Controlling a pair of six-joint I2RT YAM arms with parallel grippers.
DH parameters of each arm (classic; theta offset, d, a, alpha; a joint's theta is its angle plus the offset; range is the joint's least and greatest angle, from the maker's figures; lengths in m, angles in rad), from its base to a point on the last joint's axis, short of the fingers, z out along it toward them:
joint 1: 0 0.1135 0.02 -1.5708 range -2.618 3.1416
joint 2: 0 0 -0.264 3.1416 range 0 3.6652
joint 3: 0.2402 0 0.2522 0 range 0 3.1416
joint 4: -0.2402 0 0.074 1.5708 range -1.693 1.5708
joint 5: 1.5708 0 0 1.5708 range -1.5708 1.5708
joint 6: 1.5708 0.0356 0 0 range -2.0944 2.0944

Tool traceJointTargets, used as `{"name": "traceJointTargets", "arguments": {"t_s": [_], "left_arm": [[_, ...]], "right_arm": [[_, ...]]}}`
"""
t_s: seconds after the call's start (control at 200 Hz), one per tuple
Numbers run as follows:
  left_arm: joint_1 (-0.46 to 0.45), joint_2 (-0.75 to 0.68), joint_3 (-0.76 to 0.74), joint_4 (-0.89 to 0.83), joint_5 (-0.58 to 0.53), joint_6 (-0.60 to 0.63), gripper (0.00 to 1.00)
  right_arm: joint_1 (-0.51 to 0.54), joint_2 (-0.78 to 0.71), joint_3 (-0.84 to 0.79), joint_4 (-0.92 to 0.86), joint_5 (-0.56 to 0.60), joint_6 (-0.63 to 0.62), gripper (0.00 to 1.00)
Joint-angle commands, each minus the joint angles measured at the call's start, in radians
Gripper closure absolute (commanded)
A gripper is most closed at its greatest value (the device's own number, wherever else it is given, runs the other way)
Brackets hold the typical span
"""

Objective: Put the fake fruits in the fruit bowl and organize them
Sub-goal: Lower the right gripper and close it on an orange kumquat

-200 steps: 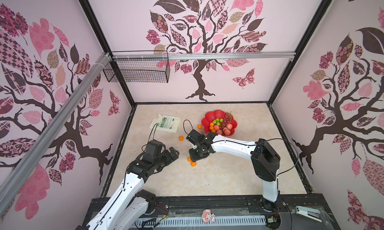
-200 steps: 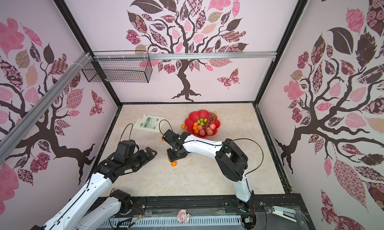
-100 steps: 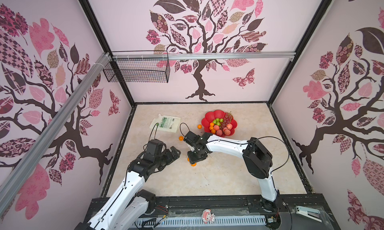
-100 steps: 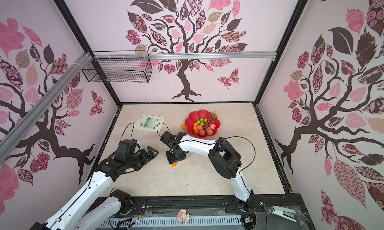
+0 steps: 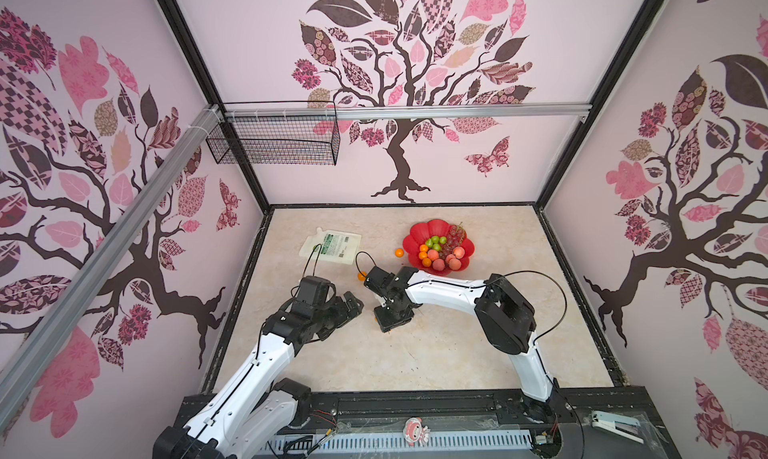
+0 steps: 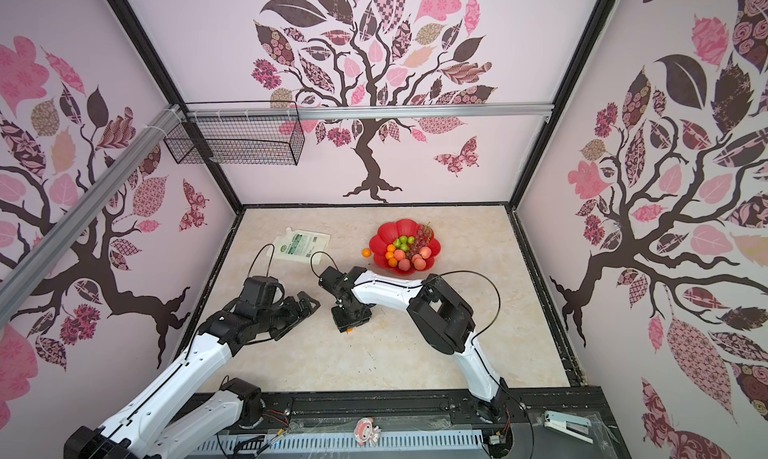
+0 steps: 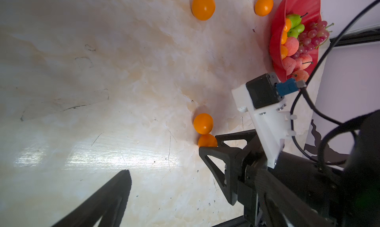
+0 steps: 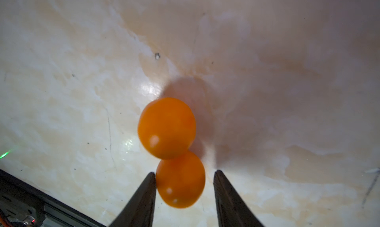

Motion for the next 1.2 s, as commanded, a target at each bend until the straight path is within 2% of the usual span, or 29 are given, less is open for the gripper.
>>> {"name": "traceJointTargets", "arguments": {"t_s": [0.0, 0.495, 0.835, 1.01, 1.195], "left_arm": [[0.004, 0.001, 0.03, 0.021, 0.006, 0.015, 0.02], [0.004, 0.013, 0.027, 0.033, 0.009, 0.018, 0.02], [0.003, 0.044, 0.102, 0.028, 0.019, 0.13, 0.02], [-0.011, 0.091, 0.163, 0.075, 0.02, 0.16, 0.02], [-0.081, 0.181, 0.209, 0.186, -0.012, 0.151, 0.02]], "right_arm": [[0.003, 0.039, 0.046, -0.037, 0.012, -0.007, 0.52], [0.004, 0.046, 0.052, -0.044, 0.013, -0.009, 0.6], [-0.007, -0.045, 0.003, -0.025, 0.02, 0.013, 0.65], [-0.071, -0.182, -0.108, 0.029, 0.007, 0.033, 0.65], [-0.197, -0.309, -0.193, 0.059, -0.006, 0.028, 0.66]]}}
